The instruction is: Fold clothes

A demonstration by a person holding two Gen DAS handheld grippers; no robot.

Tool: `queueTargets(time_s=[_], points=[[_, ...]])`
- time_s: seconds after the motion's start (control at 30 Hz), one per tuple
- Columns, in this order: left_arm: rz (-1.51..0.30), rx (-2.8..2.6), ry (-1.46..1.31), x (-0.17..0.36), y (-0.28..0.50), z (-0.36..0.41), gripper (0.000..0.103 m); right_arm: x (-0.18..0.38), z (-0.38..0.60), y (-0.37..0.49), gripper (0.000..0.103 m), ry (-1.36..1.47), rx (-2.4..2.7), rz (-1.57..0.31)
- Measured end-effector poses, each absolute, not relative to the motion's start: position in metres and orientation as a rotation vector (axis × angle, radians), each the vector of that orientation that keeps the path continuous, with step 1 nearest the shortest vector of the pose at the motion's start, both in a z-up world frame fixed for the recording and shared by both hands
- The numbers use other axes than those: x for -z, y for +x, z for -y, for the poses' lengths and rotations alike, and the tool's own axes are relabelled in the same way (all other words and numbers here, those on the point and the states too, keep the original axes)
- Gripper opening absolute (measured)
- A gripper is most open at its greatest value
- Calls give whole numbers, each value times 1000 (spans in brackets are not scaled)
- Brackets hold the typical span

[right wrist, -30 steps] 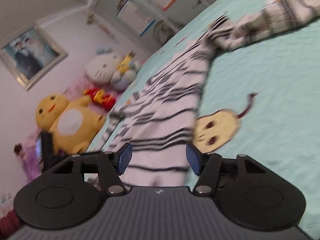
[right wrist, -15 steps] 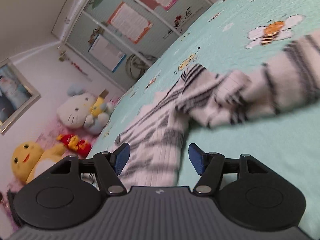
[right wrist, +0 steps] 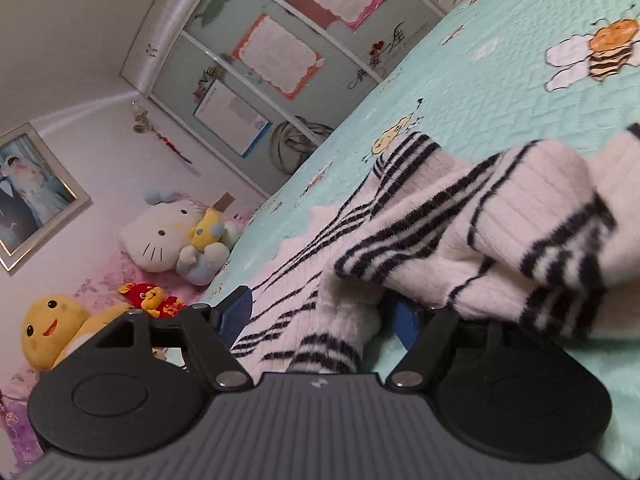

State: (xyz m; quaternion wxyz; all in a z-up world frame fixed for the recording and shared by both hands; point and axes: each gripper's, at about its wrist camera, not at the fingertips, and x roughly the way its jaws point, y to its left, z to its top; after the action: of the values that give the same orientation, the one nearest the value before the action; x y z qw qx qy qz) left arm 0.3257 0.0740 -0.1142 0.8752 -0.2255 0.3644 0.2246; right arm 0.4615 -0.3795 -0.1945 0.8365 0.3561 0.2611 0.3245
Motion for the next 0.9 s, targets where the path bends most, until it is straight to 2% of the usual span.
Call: queueTargets(time_s=[0.1,0.17,0.2,0.23,0.27,0.3,0.57,0.77,0.9], points=[[-824,-408,-467,125,348,-79,92,194,385,468,73,773,-717,-556],[-816,-389,-432,122,353,-79,88,193,387,468,73,775,-729,-558],[-812,-376,-418,120,356,-79,66,192,387,468,73,774,-734,-559],[-808,-363,-408,118,358,-79,49,192,388,467,73,773,-737,-560],[-807,-353,-430,116,359,-83,14,191,387,467,73,773,-739,-560],[-803,-344,-450,115,360,-87,10,190,387,466,73,774,-741,-561],[-645,-407,-374,77,365,-111,9,188,384,462,73,762,-741,-560],[-704,-470,-270,112,376,-109,10,188,383,459,73,751,-737,-560],[-708,-495,-191,127,376,-97,14,188,383,457,73,749,-736,-559]])
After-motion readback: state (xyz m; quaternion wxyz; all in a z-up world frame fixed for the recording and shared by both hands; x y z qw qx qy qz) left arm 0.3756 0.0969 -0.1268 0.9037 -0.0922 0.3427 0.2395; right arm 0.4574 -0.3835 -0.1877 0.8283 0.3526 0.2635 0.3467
